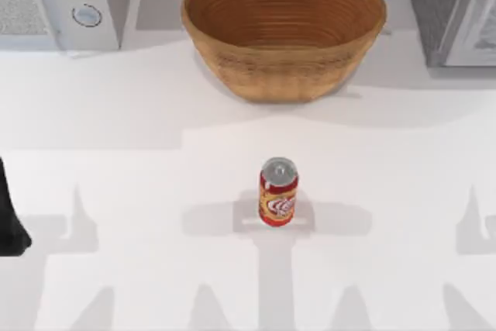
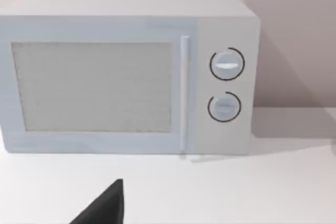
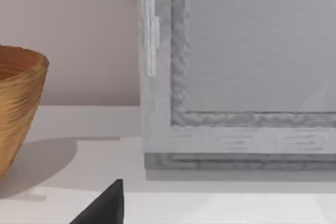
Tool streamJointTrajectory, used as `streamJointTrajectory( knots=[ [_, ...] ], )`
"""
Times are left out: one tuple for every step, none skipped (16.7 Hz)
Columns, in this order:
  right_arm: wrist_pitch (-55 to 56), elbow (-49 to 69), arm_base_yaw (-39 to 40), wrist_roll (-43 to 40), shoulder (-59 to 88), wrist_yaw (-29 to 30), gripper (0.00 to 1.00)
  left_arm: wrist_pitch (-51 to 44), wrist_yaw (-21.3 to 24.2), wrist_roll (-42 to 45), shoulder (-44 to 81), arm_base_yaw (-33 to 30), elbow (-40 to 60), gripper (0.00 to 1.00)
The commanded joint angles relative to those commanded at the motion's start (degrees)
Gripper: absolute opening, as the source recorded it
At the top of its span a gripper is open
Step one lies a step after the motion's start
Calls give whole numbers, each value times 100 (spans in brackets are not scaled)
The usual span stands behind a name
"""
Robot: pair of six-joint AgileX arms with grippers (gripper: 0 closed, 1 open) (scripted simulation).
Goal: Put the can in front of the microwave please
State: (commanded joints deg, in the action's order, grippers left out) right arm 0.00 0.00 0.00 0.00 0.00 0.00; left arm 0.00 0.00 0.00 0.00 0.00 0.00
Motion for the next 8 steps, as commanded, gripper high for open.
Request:
streamJointTrajectory(
  knots=[
    [0,0,0,0,0,0,100,0,0,0,0,0,0,100],
    [0,0,0,0,0,0,100,0,0,0,0,0,0,100],
    [0,0,0,0,0,0,100,-34,0,1,55,-20,49,100],
    [0,0,0,0,0,0,100,-103,1,4,169,-61,151,100],
    [0,0,0,0,0,0,100,-207,1,7,340,-122,303,100],
    [0,0,0,0,0,0,100,-344,2,11,565,-203,504,100],
    [0,0,0,0,0,0,100,-511,2,16,839,-301,749,100],
    [0,0,0,0,0,0,100,-708,2,22,1160,-417,1038,100]
  ],
)
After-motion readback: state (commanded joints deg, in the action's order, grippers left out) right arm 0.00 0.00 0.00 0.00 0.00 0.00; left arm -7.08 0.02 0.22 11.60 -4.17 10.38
